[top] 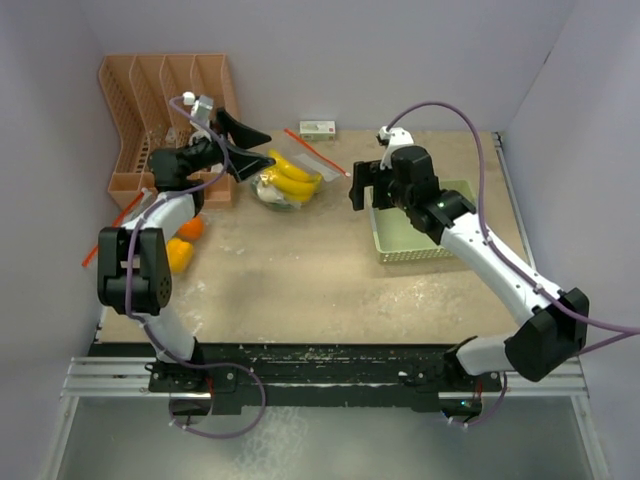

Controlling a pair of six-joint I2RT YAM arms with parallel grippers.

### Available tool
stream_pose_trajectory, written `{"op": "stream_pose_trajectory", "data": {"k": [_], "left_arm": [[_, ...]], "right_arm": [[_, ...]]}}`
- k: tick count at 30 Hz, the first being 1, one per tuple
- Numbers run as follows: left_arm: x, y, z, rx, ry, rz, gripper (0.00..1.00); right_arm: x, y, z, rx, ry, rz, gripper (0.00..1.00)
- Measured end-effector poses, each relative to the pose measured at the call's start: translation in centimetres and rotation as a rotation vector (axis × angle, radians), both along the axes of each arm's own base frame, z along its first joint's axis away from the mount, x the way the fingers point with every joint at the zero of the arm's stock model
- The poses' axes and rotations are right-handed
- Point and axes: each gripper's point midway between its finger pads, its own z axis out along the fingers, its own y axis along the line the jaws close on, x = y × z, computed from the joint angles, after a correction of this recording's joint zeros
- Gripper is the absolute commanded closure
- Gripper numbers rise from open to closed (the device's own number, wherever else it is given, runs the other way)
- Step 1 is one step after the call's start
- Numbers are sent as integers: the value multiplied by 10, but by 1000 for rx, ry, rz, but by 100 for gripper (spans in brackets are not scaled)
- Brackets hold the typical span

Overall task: Place the food in the zip-top bag and seal the zipper
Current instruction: Reset both arms

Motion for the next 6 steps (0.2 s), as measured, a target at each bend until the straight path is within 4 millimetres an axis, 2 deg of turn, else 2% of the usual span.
{"op": "stream_pose_trajectory", "data": {"k": [6], "left_arm": [[9, 4, -9, 30, 26, 84, 1]], "right_arm": [[-4, -8, 5, -3, -24, -27, 1]]}}
